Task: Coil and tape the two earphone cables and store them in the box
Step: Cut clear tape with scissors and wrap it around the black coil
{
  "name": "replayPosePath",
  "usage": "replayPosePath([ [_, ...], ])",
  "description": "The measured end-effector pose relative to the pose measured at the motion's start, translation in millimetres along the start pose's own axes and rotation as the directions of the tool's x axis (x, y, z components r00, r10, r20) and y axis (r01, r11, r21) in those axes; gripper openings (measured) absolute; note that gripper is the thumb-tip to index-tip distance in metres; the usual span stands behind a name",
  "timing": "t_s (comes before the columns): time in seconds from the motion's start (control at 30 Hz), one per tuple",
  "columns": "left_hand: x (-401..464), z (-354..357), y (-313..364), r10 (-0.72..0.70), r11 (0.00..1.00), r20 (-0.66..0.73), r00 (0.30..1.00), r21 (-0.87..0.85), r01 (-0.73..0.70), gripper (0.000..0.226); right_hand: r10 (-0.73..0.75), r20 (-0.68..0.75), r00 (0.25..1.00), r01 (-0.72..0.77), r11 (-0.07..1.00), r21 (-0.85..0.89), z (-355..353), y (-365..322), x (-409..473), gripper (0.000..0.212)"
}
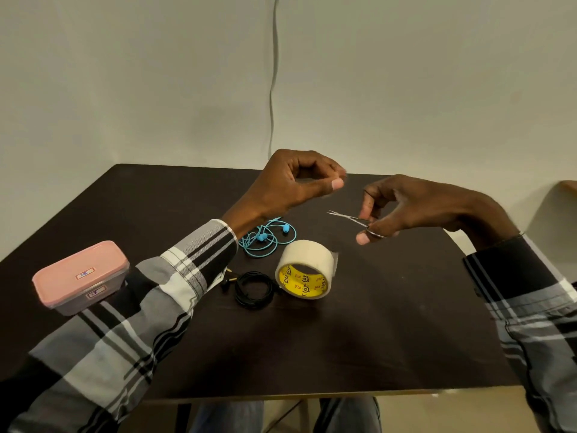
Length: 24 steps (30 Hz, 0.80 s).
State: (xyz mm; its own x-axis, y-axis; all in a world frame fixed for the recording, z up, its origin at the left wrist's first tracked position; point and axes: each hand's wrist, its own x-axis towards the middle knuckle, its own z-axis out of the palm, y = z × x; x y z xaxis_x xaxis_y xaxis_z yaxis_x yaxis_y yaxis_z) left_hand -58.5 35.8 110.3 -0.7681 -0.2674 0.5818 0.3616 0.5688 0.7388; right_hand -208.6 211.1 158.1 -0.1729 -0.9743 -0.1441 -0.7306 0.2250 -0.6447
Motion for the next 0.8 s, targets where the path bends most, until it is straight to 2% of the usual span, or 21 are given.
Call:
replayPosePath([
  [0.13, -25.3, -2.3, -20.5, -0.125, 0.992, 0.006, 0.992, 0.003, 0.125, 0.05, 0.027, 0.024, 0.999, -0.028, 0.999, 0.038, 13.4, 11.1, 3.1, 0.042],
  [0.27, -50.5, -3.4, -34.3, -0.286, 0.956, 0.165, 0.944, 0.113, 0.269, 0.097, 0.063, 0.008, 0.998, -0.063, 0.996, 0.061, 25.6, 20.9, 7.2, 0.04],
  [0.37, -58.8, -3.7, -43.6, -0.354, 0.932, 0.249, 0.902, 0.176, 0.317, 0.118, 0.081, -0.034, 0.996, -0.077, 0.992, 0.1, 31.7, 26.9, 8.9, 0.04],
  [0.57, -60.9, -7.4, -51.3, -0.386, 0.914, 0.245, 0.889, 0.231, 0.334, 0.117, 0.117, -0.221, 0.968, -0.084, 0.985, 0.152, 47.5, 37.1, 6.8, 0.034],
  [0.7, -58.3, -4.8, -53.2, -0.379, 0.913, 0.167, 0.91, 0.227, 0.338, 0.117, 0.172, -0.434, 0.885, -0.096, 0.977, 0.192, 62.0, 42.7, 4.6, 0.034],
  [0.8, -56.5, 4.9, -57.2, -0.391, 0.909, 0.09, 0.916, 0.195, 0.369, 0.109, 0.181, -0.515, 0.838, -0.102, 0.979, 0.179, 74.5, 44.5, 1.8, 0.031],
])
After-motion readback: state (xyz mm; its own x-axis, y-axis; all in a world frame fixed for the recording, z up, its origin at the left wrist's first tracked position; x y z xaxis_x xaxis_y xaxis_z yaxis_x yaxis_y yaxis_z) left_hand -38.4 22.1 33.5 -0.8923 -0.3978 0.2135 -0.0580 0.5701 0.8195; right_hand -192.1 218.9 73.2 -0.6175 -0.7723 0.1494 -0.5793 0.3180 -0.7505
